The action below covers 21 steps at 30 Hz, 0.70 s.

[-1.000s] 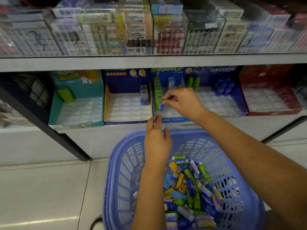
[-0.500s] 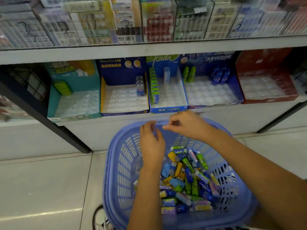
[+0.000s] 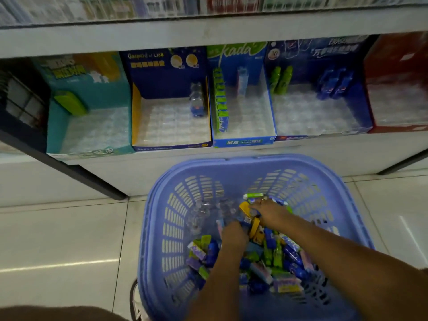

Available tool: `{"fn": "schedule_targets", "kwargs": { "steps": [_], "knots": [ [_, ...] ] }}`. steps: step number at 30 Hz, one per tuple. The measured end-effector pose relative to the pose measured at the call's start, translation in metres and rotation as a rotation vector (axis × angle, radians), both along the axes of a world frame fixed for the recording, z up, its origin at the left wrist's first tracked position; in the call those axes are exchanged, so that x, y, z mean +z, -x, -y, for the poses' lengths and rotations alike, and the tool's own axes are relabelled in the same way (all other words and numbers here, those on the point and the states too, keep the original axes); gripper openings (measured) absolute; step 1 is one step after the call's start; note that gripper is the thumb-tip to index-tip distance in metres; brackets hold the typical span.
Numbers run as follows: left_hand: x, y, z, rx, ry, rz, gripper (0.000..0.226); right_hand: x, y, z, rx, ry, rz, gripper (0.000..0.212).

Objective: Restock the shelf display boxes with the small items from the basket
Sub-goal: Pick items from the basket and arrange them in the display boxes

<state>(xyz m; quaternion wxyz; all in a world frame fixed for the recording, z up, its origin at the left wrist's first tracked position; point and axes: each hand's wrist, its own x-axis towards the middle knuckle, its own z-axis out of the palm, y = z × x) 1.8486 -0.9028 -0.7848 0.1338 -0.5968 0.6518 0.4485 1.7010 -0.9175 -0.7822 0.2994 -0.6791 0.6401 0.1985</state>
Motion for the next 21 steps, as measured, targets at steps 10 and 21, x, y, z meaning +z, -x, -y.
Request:
{"fn": "schedule_targets", "kwargs": {
  "steps": [10, 21],
  "knots": [
    [-0.013, 0.012, 0.001, 0.157, 0.003, 0.014, 0.029, 0.019, 0.013, 0.005, -0.216, 0.069, -0.023, 0.030],
    [0.102, -0.045, 0.055, 0.265, 0.076, -0.371, 0.030, 0.192, -0.010, 0.011, -0.456, 0.072, 0.796, 0.032]
  ]
}}
